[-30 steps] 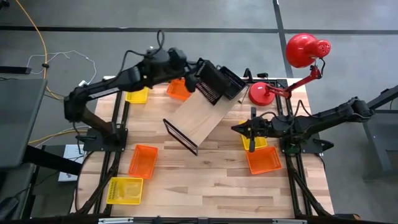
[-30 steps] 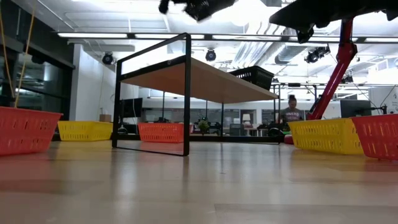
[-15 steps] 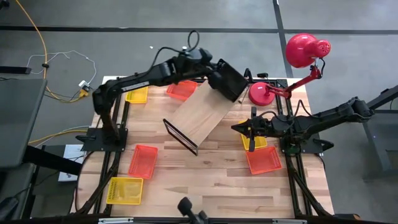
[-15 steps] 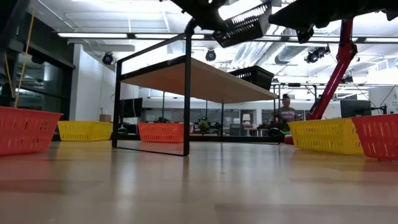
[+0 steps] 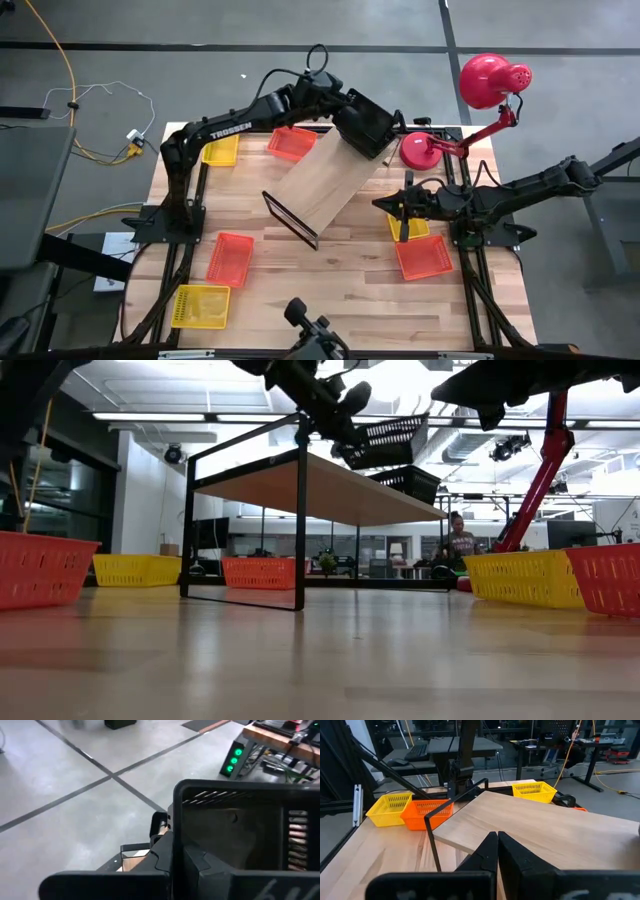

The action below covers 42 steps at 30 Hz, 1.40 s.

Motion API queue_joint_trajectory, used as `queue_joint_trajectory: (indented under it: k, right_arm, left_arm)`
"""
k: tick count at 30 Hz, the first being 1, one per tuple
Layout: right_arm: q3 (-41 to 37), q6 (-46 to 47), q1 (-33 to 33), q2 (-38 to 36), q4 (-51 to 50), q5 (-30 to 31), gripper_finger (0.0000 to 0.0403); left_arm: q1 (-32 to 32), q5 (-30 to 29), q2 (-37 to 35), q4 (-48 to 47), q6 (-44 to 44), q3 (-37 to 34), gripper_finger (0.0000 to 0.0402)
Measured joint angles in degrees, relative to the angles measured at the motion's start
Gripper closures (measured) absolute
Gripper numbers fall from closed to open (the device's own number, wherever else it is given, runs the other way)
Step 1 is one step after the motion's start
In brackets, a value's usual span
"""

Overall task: Stack baskets on shelf by color
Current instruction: Stack the black basket on top of the black baskets on the shelf

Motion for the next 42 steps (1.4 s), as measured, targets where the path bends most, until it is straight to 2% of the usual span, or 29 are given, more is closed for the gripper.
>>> queue_joint_trajectory:
  k: [9,28,36,42]
  right_arm:
    - [0.00,0.00,0.00,0.00,0.02,0.44,0.0402]
    - [0.00,-0.56,0.00,0.00,0.04,0.80,0.0402]
    - [0.00,-1.48,-0.01,0.02,0.04,1.45,0.0402]
    - [0.00,-1.25,-0.04,0.02,0.06,1.45,0.0402]
  left_arm:
    - [2.11,3.95,0.00,-1.66,-0.38,-0.80,0.0401]
    - [1.76,7.08,0.31,0.07,0.52,-2.97,0.0398]
    - [0.94,7.03,0.31,0.63,3.09,-2.97,0.0362]
    - [1.01,9.05,0.31,0.69,4.19,-2.97,0.0317]
